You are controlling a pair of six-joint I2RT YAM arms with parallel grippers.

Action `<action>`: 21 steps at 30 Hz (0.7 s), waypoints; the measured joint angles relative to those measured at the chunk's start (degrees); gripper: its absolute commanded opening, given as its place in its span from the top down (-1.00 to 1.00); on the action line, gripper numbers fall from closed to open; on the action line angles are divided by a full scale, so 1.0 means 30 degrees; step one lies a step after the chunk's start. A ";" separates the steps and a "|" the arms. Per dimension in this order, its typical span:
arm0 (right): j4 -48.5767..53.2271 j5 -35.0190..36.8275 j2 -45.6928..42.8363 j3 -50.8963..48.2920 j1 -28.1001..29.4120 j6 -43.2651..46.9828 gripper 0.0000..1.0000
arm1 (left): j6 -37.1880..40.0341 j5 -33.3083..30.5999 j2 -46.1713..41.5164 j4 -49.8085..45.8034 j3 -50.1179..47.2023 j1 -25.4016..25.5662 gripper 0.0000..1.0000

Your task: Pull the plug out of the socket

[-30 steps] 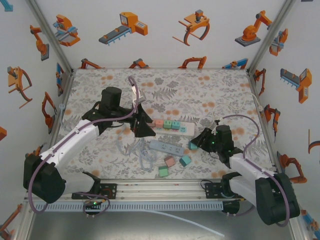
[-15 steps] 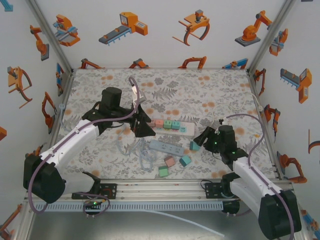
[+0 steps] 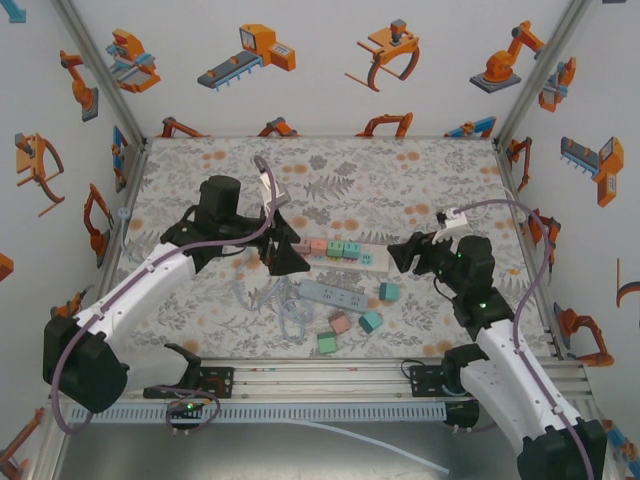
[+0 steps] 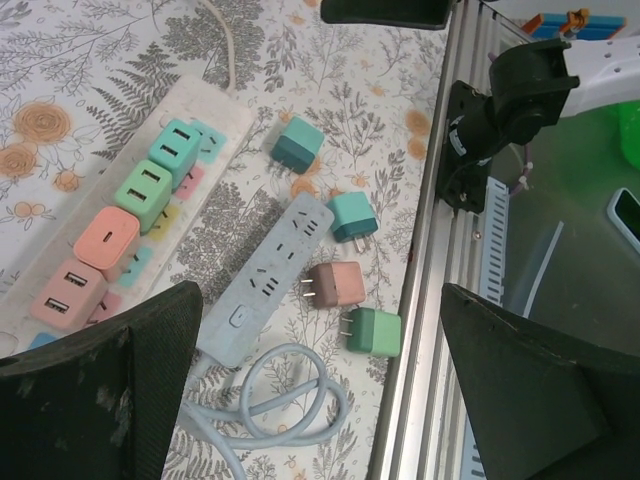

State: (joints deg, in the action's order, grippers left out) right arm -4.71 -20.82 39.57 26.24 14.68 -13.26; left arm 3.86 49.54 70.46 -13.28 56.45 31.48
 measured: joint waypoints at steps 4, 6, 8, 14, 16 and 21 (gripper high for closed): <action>-0.0197 -0.2521 0.0590 0.1027 0.0219 0.5428 -0.18 | -0.0007 -0.0692 -0.0153 0.0058 -0.0109 0.0000 -0.91; 0.0007 -0.3555 0.1129 0.1552 0.0393 0.7847 -0.18 | -0.0007 -0.1399 -0.0211 0.0029 -0.0124 0.0000 -0.92; 0.0517 -0.4379 0.2004 0.2288 0.0583 1.0069 -0.18 | 0.0000 -0.2390 -0.0211 -0.0138 -0.0124 0.0000 -0.91; 0.3111 -0.5406 0.5501 0.4765 0.1362 1.5089 -0.18 | -0.0022 -0.5727 -0.0175 -0.1035 -0.0102 0.0000 -0.92; 0.4087 -0.5595 0.6819 0.5588 0.1559 1.6342 -0.18 | -0.0102 -0.7023 -0.0087 -0.1326 -0.0095 0.0000 -0.93; 0.5574 -0.5719 0.9581 0.6972 0.1894 1.8127 -0.17 | -0.0634 -1.0309 0.0474 -0.1741 -0.0095 0.0000 -0.93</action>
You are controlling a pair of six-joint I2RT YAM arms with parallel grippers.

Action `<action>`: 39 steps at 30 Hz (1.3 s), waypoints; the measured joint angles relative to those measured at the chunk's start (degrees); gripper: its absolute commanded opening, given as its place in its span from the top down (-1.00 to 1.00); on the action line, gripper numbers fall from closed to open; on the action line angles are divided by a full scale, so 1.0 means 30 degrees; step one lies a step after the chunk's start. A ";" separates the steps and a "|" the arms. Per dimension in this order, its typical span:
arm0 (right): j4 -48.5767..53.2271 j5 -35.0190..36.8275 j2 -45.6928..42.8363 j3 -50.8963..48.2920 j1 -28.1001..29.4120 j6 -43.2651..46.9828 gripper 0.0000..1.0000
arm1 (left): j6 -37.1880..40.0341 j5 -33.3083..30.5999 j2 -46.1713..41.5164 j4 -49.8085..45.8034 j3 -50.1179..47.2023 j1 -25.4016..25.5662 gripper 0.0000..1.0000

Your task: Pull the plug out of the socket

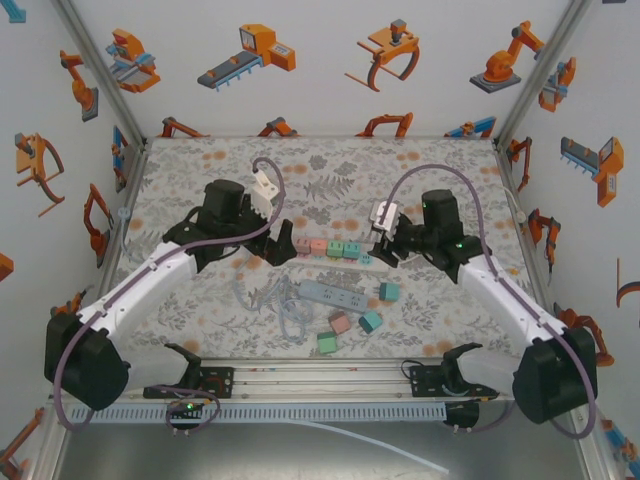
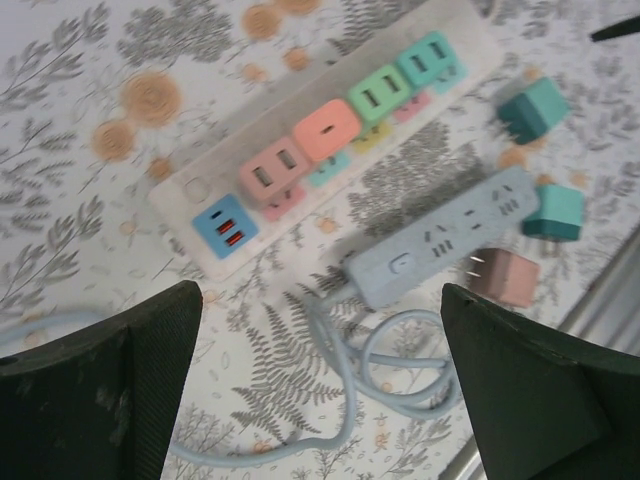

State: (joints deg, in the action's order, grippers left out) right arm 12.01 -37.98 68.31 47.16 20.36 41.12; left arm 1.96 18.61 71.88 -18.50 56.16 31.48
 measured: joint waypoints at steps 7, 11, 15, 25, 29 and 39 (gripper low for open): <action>0.0240 0.0044 0.3242 0.1086 0.0954 0.1413 -0.16 | -0.1829 -0.3716 0.0911 0.0000 0.0073 0.0000 -0.94; 0.0459 0.0291 0.5362 0.2186 0.1413 0.2273 -0.10 | -0.2725 -0.5632 0.2084 -0.0138 0.0393 -0.0138 -0.94; 0.0925 0.0714 0.7380 0.3388 0.1843 0.3045 0.05 | -0.3701 -0.6776 0.2790 -0.0204 0.0437 -0.0554 -0.94; 0.1209 0.1406 0.9850 0.4262 0.2441 0.3599 0.33 | -0.5974 -0.6594 0.4860 -0.0648 0.1260 -0.1676 -0.94; 0.1195 0.1457 0.9872 0.4342 0.2463 0.3657 0.43 | -0.6776 -0.6098 0.6018 -0.0641 0.1596 -0.1887 -0.93; 0.1115 0.1457 0.9872 0.4364 0.2550 0.3657 0.45 | -0.8218 -0.5537 0.8655 -0.0962 0.2157 -0.2025 -0.67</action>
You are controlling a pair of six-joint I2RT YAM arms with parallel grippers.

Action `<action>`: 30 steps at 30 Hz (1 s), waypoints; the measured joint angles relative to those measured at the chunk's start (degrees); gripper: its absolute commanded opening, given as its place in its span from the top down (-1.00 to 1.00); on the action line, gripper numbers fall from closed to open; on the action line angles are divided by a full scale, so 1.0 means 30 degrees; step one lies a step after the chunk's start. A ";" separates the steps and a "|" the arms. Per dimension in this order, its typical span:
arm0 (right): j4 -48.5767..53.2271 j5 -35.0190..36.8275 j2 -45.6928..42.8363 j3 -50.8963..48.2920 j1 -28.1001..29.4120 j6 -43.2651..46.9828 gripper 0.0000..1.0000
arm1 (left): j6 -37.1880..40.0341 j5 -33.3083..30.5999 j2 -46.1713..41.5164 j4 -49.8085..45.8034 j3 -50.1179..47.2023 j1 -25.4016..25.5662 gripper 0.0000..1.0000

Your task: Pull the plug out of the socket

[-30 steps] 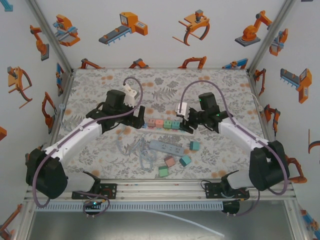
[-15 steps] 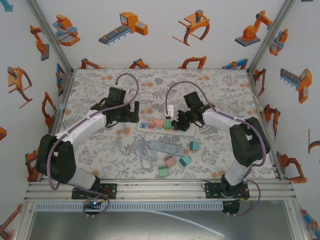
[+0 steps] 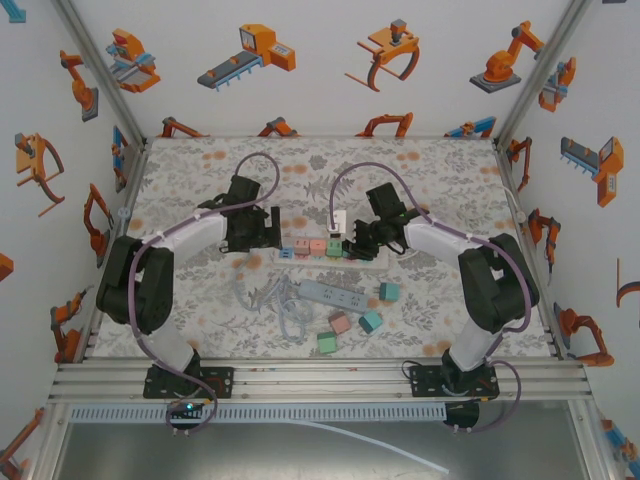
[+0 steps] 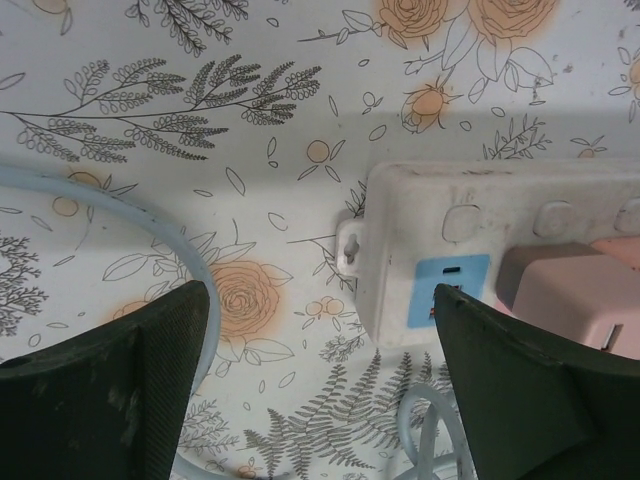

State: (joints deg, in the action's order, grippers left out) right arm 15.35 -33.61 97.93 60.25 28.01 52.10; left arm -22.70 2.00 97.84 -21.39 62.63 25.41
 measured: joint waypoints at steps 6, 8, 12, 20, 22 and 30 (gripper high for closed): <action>-0.0350 -0.0138 0.0015 0.0000 0.0197 -0.0357 0.50 | -0.0452 0.0291 0.0648 -0.0124 0.0357 0.0036 -0.55; -0.0423 -0.0291 0.0015 0.0000 0.0233 -0.0444 0.54 | -0.0634 0.0495 0.0947 -0.0117 0.0510 0.0131 -0.50; -0.0495 -0.0495 0.0015 0.0000 0.0233 -0.0663 0.55 | -0.0678 0.0765 0.1515 -0.0503 0.1188 0.0525 -0.43; -0.1042 -0.0743 -0.0007 0.0000 0.0233 -0.1406 0.56 | -0.0627 0.0073 0.1792 -0.1785 0.2084 0.0699 -0.17; -0.1166 -0.0801 -0.0044 0.0000 0.0248 -0.1581 0.56 | -0.0634 -0.0277 0.1821 -0.2069 0.2295 0.0736 -0.13; -0.1362 -0.0780 -0.0226 0.0051 0.0248 -0.2382 0.68 | -0.0219 -0.1013 0.2033 -0.2674 0.2863 0.1107 -0.10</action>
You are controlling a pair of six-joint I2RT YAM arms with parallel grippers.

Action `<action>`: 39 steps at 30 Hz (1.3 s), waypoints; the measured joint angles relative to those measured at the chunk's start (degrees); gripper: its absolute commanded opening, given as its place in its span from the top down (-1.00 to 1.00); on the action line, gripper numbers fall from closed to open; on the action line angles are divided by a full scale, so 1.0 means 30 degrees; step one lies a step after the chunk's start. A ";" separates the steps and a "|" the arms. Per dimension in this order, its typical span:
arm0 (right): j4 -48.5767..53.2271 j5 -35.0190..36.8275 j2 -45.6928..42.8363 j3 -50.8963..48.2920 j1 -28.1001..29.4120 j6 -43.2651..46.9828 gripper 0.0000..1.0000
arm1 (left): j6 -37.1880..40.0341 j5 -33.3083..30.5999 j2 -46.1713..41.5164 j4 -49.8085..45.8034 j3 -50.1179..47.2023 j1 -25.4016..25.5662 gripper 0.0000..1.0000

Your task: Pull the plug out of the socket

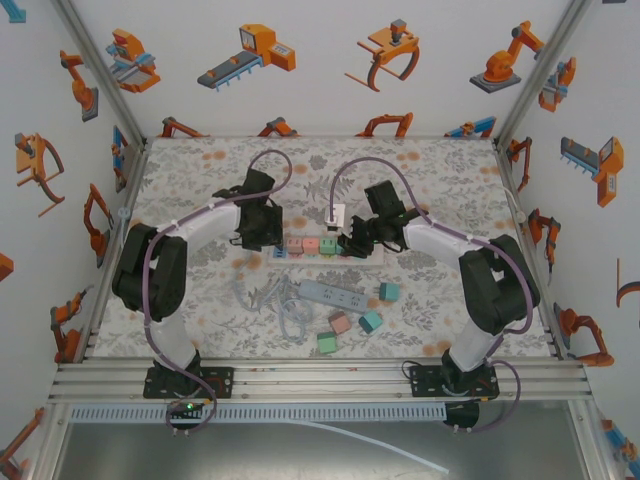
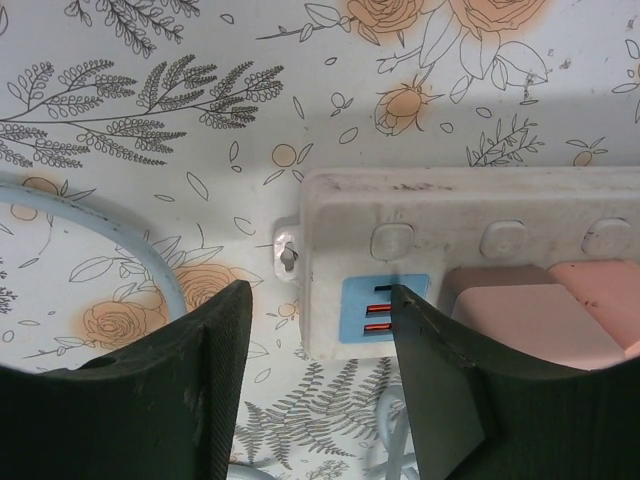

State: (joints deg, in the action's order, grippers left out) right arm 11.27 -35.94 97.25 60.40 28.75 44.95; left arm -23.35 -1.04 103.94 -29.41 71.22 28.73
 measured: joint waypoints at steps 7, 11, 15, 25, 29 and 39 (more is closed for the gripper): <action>-0.0160 0.0095 0.0000 0.0000 0.0000 -0.0663 0.69 | 0.0597 -0.0561 0.0561 -0.0488 0.0860 0.0918 -0.03; -0.1166 0.0029 -0.0095 -0.0029 -0.0153 -0.1574 0.71 | 0.0670 -0.0816 0.0670 -0.0546 0.0882 0.0925 -0.03; -0.2987 -0.0379 -0.0627 -0.0058 -0.0656 -0.2412 0.74 | 0.0736 -0.0874 0.0809 -0.0736 0.1093 0.0984 -0.03; -0.5894 -0.1005 -0.1661 -0.0852 -0.0488 -0.3949 0.73 | 0.0758 -0.1209 0.0947 -0.1137 0.1370 0.1093 -0.14; -0.7147 -0.0036 -0.2579 -0.1413 -0.0481 -0.6222 0.73 | 0.0765 -0.1166 0.0860 -0.1158 0.1348 0.1086 -0.18; -0.9245 0.3082 -0.6652 -0.2637 -0.0546 -1.5154 0.74 | 0.1086 -0.1180 -0.0539 -0.1166 0.0102 0.1275 -0.28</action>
State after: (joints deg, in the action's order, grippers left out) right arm -16.47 -26.70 77.30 52.49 27.11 -0.51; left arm -20.10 -4.58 102.32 -32.91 71.53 32.56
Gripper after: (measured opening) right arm 0.341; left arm 0.633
